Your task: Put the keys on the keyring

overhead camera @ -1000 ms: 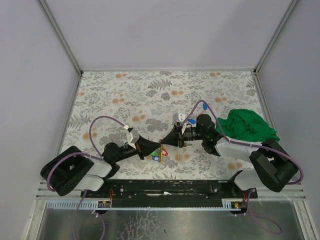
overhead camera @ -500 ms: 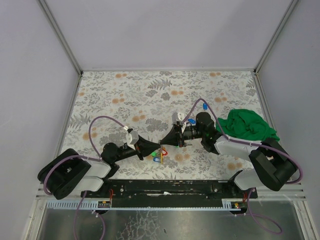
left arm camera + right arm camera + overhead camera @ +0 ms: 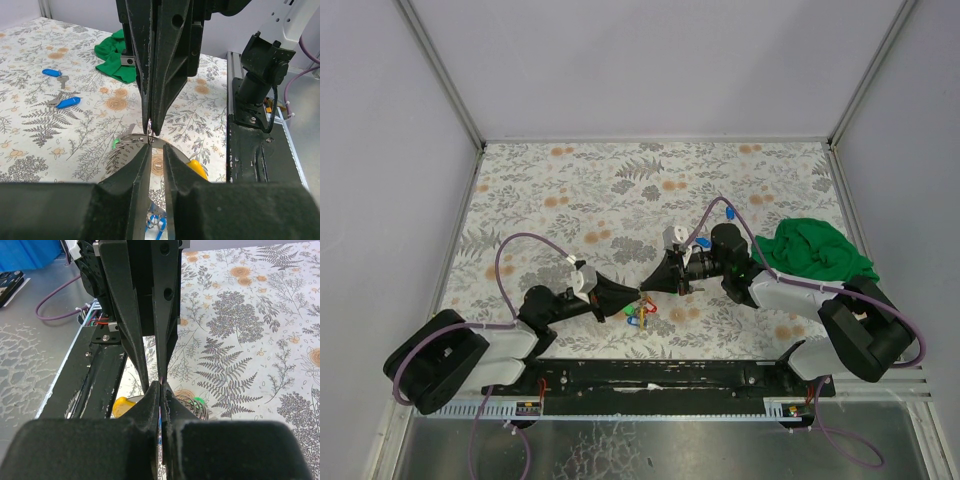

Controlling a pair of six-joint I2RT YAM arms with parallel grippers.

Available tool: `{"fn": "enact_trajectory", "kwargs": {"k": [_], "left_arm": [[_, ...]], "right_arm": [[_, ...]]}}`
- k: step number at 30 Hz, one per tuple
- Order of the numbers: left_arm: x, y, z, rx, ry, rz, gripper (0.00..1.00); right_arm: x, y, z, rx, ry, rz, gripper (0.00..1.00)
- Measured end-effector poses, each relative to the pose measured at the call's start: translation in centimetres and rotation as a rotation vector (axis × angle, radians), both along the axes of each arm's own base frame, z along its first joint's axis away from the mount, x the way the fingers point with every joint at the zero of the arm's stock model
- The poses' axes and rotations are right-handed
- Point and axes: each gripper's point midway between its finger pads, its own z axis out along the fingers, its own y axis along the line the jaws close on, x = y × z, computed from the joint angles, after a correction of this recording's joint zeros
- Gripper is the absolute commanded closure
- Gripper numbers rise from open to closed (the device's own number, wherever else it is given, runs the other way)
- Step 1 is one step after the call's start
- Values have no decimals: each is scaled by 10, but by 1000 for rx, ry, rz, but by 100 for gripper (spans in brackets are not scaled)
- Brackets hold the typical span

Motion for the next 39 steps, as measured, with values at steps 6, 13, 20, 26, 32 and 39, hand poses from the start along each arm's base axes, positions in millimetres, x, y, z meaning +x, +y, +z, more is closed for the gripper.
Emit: {"fn": "enact_trajectory", "kwargs": {"k": [6, 13, 20, 26, 32, 39], "left_arm": [[-1, 0, 0, 6, -12, -6, 84], [0, 1, -2, 11, -3, 2, 84], [3, 0, -6, 20, 14, 13, 85], [10, 1, -5, 12, 25, 48, 85], [15, 1, -2, 1, 31, 69, 86], [12, -1, -3, 5, 34, 50, 100]], "right_arm": [[-2, 0, 0, 0, -10, 16, 100], [-2, 0, -3, -10, -4, 23, 100], [-2, 0, -6, -21, 4, 24, 100], [-2, -1, -8, -26, 6, 25, 100], [-2, -1, -9, -29, 8, 22, 100], [-2, -1, -9, -32, 11, 20, 100]]}}
